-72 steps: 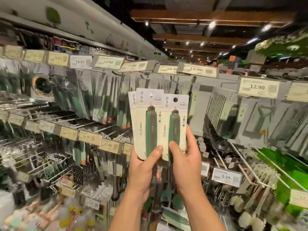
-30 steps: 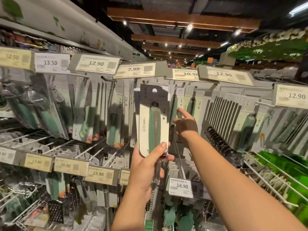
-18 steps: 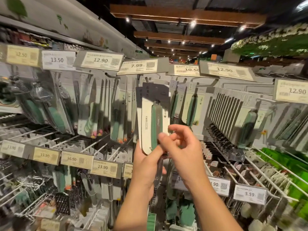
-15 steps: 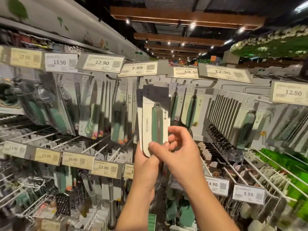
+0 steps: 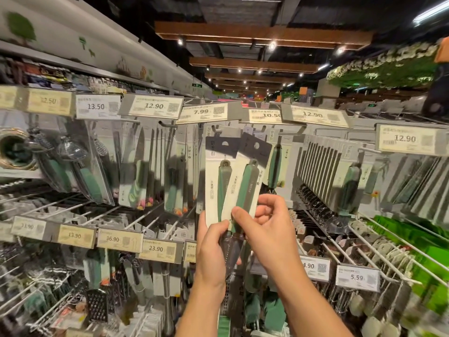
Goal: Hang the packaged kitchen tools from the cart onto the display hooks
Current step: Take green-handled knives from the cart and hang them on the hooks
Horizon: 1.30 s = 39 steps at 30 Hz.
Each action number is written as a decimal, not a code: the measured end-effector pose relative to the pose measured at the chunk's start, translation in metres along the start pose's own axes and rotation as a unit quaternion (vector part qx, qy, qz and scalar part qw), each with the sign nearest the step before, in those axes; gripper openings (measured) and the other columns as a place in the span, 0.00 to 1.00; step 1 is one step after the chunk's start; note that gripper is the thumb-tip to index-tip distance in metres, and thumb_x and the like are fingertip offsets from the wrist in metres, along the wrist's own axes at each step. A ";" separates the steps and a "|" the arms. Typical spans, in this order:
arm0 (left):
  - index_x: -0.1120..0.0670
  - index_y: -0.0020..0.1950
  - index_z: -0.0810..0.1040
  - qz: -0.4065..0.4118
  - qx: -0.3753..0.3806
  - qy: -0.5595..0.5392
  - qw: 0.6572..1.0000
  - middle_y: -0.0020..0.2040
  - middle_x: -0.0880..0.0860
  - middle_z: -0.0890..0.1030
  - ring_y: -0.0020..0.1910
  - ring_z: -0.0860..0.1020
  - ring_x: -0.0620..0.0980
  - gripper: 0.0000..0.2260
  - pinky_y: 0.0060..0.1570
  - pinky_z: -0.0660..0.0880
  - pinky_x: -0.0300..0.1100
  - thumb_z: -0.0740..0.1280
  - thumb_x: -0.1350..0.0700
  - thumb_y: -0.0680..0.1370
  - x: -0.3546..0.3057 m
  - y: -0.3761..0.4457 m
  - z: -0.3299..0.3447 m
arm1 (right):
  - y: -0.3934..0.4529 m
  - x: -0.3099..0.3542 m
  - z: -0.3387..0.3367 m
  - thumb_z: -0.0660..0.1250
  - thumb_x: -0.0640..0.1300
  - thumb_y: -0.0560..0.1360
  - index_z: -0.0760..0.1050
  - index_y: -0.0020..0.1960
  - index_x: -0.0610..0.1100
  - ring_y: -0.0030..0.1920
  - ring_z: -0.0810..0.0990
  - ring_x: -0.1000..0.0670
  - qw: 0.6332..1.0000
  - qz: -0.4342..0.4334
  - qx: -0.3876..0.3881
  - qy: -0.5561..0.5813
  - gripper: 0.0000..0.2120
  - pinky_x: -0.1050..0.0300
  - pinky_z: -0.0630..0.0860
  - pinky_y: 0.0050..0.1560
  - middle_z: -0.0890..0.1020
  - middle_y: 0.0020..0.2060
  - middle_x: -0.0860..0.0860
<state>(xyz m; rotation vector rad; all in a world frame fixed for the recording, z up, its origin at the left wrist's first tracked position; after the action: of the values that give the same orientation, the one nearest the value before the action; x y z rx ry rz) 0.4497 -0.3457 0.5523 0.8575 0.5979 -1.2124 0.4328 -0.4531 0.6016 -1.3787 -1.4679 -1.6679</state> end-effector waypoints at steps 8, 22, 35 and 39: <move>0.51 0.72 0.78 -0.004 -0.043 -0.035 0.998 0.69 0.58 0.80 0.73 0.75 0.64 0.30 0.74 0.66 0.70 0.69 0.41 0.72 0.004 0.001 -0.004 | -0.006 0.002 -0.001 0.73 0.61 0.63 0.71 0.56 0.57 0.45 0.83 0.47 0.993 -0.025 -0.110 -0.015 0.25 0.41 0.81 0.50 0.81 0.47 0.52; 0.54 0.71 0.75 -0.018 -0.044 -0.021 0.999 0.53 0.58 0.86 0.38 0.86 0.60 0.15 0.17 0.67 0.38 0.55 0.54 0.87 -0.004 -0.006 -0.007 | -0.003 0.018 -0.020 0.75 0.44 0.75 0.74 0.72 0.50 0.55 0.74 0.61 0.976 -0.116 -0.176 -0.043 0.27 0.78 0.69 0.53 0.74 0.57 0.59; 0.49 0.68 0.76 -0.025 -0.057 -0.032 0.998 0.46 0.51 0.87 0.41 0.86 0.62 0.13 0.18 0.67 0.39 0.55 0.55 0.88 -0.018 0.000 -0.003 | 0.013 0.014 -0.017 0.74 0.43 0.77 0.76 0.71 0.51 0.40 0.73 0.68 0.982 -0.105 -0.146 -0.063 0.24 0.76 0.70 0.42 0.74 0.53 0.50; 0.53 0.75 0.71 -0.032 -0.050 -0.032 0.998 0.43 0.54 0.88 0.43 0.82 0.65 0.16 0.19 0.68 0.38 0.56 0.54 0.88 -0.016 0.005 -0.004 | 0.060 -0.002 -0.014 0.72 0.49 0.76 0.77 0.67 0.50 0.45 0.82 0.48 0.989 -0.032 -0.110 -0.099 0.20 0.57 0.79 0.45 0.82 0.55 0.44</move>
<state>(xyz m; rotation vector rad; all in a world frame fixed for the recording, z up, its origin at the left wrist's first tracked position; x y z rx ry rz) 0.4507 -0.3327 0.5638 0.7184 0.6332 -1.2524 0.4808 -0.4834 0.6256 -1.6729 -1.4840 -1.8220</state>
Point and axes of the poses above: each hand's wrist, its own y-axis towards the middle knuckle, its own z-axis out of the palm, x = y × z, the point moved 3 cm from there along y, towards the middle knuckle
